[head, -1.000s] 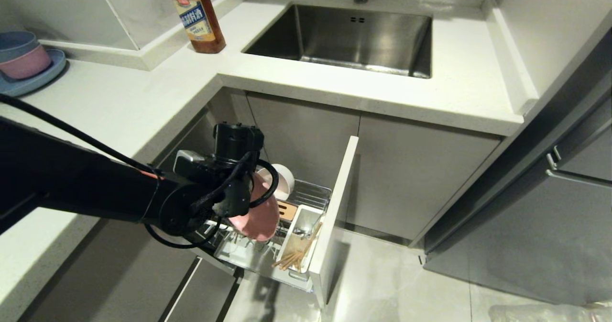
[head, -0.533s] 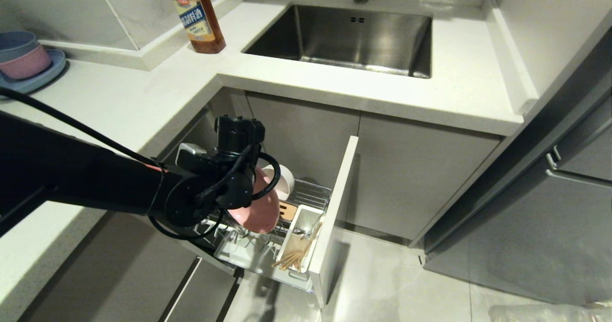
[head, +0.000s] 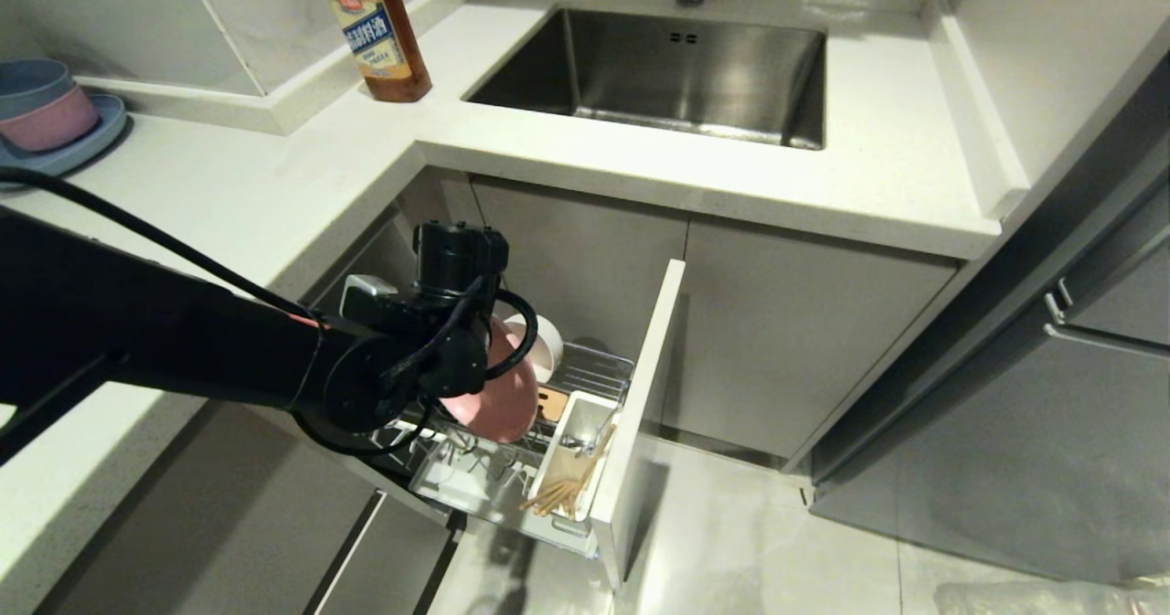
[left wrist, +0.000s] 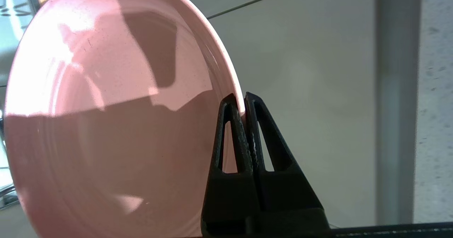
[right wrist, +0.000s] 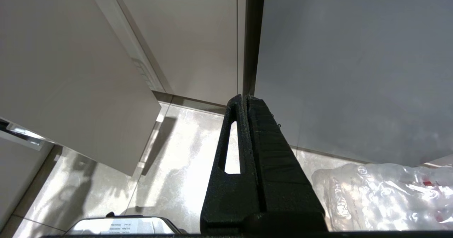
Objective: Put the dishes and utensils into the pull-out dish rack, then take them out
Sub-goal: Pick up the plate and place it in the cupboard
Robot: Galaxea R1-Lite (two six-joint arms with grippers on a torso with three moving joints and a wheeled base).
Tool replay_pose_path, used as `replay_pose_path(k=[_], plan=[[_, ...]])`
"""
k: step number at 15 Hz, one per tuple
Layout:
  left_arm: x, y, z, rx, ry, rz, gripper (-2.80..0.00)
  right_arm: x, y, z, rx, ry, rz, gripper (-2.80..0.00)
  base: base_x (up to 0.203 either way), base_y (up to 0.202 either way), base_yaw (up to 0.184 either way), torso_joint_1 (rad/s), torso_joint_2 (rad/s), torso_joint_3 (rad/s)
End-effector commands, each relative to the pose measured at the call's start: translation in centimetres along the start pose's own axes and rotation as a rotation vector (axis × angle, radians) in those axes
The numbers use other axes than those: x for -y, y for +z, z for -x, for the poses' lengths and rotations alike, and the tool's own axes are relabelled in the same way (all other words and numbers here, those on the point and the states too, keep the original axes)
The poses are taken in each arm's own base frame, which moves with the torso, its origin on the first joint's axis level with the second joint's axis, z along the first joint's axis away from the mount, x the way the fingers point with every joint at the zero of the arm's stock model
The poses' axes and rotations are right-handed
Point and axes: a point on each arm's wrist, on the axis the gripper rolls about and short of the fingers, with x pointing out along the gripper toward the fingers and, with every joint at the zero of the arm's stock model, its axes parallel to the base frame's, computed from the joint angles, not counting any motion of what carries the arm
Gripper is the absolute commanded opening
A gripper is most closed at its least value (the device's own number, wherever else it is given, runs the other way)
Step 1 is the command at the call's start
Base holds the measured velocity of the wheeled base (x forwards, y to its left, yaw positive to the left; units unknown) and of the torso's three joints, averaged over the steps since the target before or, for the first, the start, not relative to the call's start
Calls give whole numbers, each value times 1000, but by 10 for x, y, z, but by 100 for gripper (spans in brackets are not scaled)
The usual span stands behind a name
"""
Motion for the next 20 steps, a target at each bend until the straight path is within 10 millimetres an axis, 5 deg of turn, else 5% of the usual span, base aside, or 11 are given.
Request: replay_pose_path(k=[1,20], plan=[[2,0,0,7,-10,17,-280,0,0,0,-1,0,0,-280,0,0,0,0,0,0],[-20,-5,-13,38,84,-30,-280,0,-1,0,-2,0,0,-280,0,0,0,0,0,0]])
